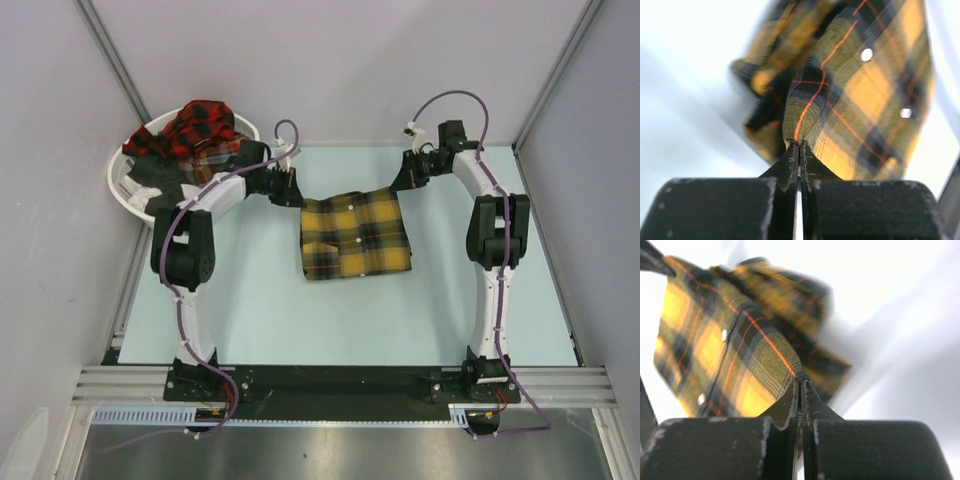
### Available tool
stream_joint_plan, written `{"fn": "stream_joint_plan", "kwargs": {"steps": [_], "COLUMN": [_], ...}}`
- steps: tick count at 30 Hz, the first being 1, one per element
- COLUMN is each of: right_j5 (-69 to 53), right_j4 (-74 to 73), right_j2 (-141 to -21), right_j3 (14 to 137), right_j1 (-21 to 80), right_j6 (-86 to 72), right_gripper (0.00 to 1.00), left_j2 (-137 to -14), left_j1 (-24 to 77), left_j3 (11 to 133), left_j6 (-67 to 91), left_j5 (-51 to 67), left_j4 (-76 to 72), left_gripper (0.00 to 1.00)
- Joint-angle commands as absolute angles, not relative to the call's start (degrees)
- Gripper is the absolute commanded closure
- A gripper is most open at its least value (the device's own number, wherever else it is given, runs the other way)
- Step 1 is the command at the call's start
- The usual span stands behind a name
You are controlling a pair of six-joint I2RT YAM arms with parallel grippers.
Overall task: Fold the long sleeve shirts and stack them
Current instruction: Fold the shirt
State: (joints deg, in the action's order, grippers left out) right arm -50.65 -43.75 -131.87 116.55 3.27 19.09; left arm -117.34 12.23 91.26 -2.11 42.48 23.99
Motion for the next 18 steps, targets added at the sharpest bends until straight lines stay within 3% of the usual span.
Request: {"fn": "stream_joint_plan", "kwargs": {"steps": [1, 10, 18], "right_j5": [-48.5, -48.2, -51.7], "right_j4": [-33.1, -30.1, -30.3], "right_j2": [-139.1, -145.2, -139.5], "right_j3": [119.9, 123.9, 118.0], "right_j1": [3.3, 3.7, 4.1], "right_j6": [9.7, 3.4, 1.1], "right_gripper": [1.00, 1.00, 1.00], "left_j2": [-123.2, -129.1, -127.3], "left_j1": [10.9, 10.5, 9.8], "left_j3": [95.9, 100.5, 99.0], "left_j6": [-2.6, -3.6, -4.3], "left_j5": [38.3, 34.3, 37.3], "left_j4": [23.9, 26.5, 26.3], "left_gripper": [1.00, 1.00, 1.00]}}
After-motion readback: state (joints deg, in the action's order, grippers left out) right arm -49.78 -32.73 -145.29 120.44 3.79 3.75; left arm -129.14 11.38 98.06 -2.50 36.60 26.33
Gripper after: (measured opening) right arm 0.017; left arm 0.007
